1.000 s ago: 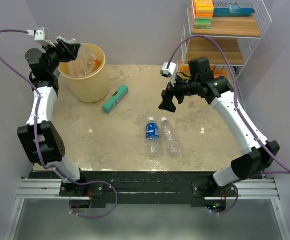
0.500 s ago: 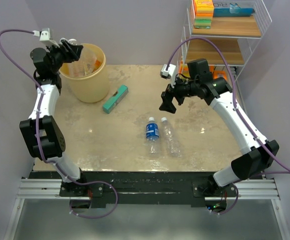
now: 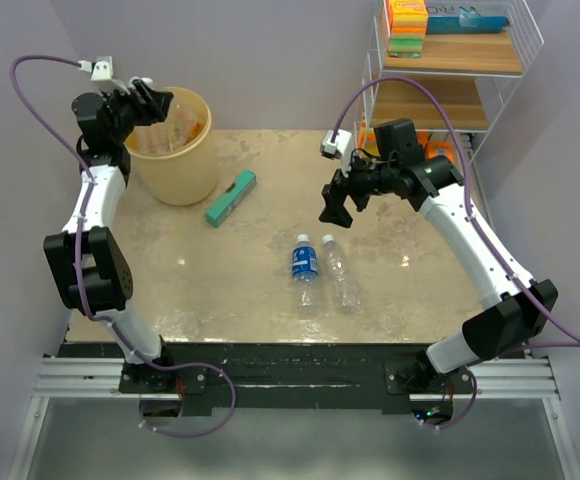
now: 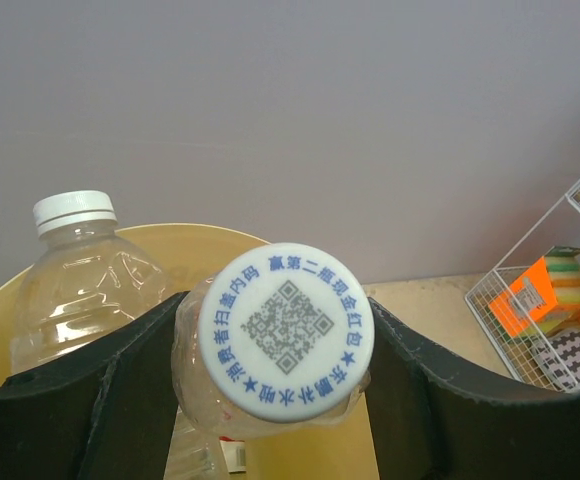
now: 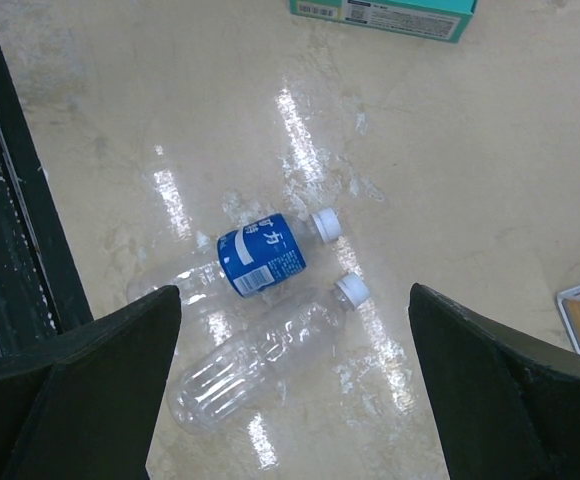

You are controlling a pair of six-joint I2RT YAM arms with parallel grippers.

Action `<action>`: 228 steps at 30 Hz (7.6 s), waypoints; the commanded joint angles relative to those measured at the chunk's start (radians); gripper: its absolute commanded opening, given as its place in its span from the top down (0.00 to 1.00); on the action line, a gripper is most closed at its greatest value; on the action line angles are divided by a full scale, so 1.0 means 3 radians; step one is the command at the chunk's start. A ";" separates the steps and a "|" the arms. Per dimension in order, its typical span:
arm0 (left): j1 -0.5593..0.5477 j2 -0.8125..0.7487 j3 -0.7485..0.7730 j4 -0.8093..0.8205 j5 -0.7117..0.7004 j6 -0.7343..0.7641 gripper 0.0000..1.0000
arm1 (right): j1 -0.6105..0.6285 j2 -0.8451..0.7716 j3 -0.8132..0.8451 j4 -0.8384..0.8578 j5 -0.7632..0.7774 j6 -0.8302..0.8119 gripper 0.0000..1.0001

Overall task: Put the plastic bottles in the bin
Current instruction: Place the plastic bottle in the trash bin, then pick up the plastic bottle at the center of the board.

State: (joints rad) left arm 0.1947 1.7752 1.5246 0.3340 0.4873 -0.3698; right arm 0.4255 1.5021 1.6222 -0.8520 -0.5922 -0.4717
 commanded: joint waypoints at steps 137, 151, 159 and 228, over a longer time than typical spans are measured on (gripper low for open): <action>-0.0276 -0.2706 -0.1129 -0.2397 0.0221 0.1667 0.01 | 0.0044 0.0474 -0.1629 0.0514 0.0558 0.0360 0.01; -0.0281 -0.2701 -0.1134 -0.2392 0.0196 0.1688 0.01 | 0.0325 0.0791 -0.1675 0.0575 0.0890 0.0406 0.01; -0.0281 -0.2706 -0.1175 -0.2392 0.0186 0.1708 0.01 | 0.0412 0.0868 -0.1700 0.0616 0.1268 0.0427 0.01; -0.0281 -0.2635 -0.1395 -0.2131 0.0395 0.1351 0.01 | 0.0417 0.0148 -0.0407 0.0150 0.1811 0.0197 0.59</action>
State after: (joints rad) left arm 0.1051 0.9798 1.1145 -0.3561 0.5785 0.0776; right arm 0.5495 1.6062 1.4391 -0.8135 -0.0219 -0.4049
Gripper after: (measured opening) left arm 0.992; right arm 0.610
